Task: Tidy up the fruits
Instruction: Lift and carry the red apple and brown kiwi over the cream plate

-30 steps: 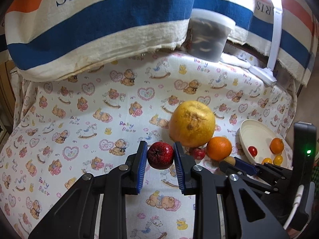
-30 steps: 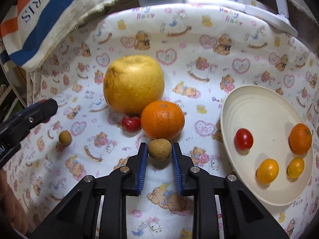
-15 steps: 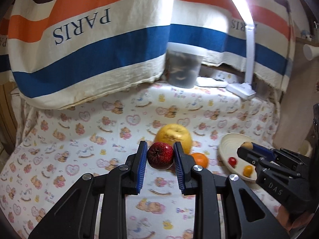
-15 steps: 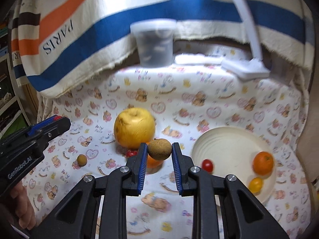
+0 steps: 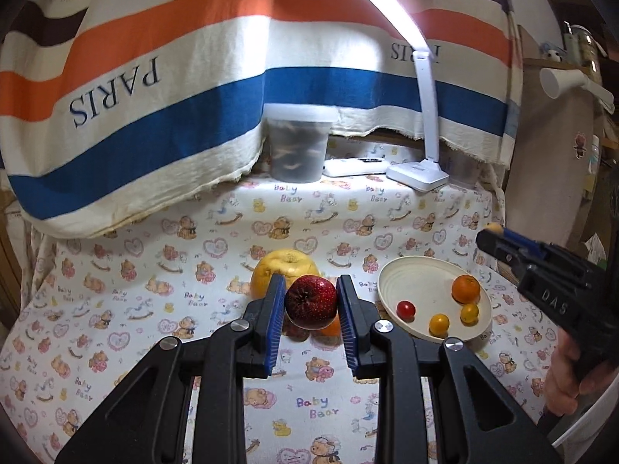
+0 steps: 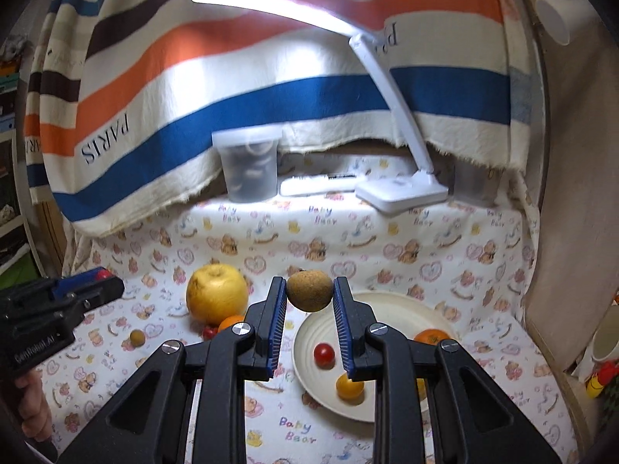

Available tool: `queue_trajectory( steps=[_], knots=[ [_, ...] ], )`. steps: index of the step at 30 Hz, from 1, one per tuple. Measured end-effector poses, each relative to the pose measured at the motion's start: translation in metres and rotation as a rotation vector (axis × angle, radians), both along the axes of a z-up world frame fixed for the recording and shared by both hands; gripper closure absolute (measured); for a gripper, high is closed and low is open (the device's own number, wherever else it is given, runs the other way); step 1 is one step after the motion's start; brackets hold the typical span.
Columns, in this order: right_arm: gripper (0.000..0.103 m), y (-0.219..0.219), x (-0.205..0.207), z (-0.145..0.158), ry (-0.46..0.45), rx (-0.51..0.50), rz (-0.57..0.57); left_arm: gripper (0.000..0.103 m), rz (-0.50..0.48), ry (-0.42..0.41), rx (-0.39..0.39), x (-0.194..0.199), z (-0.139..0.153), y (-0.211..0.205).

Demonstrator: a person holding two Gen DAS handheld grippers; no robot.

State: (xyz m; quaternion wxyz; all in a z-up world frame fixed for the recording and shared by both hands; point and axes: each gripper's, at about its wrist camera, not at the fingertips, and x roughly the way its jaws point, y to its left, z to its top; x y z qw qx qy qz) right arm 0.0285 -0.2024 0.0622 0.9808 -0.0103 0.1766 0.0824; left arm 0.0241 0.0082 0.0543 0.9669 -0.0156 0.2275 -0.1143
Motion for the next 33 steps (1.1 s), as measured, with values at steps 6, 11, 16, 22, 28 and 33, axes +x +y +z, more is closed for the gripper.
queue_trajectory(
  steps=[6,11,16,22,28,33],
  knots=[
    [0.078,-0.021,-0.007,0.004,-0.043,-0.013,-0.02,0.077,-0.043,0.014,-0.049,-0.005,0.012,-0.002],
    [0.078,-0.047,-0.006,0.001,-0.044,0.037,-0.055,0.077,-0.059,-0.029,0.013,-0.01,0.027,-0.022],
    [0.078,-0.061,-0.003,-0.001,-0.039,0.076,-0.062,0.077,-0.064,-0.059,0.045,-0.002,0.039,-0.044],
    [0.078,-0.068,0.001,-0.007,-0.021,0.083,-0.065,0.077,-0.097,-0.033,0.027,0.026,0.042,-0.074],
    [0.078,-0.074,0.007,-0.014,0.024,0.098,-0.076,0.077,-0.141,0.011,0.025,0.044,0.028,-0.105],
    [0.078,-0.077,0.018,-0.023,0.089,0.1,-0.085,0.077,-0.154,0.048,0.077,0.053,0.005,-0.12]
  ],
)
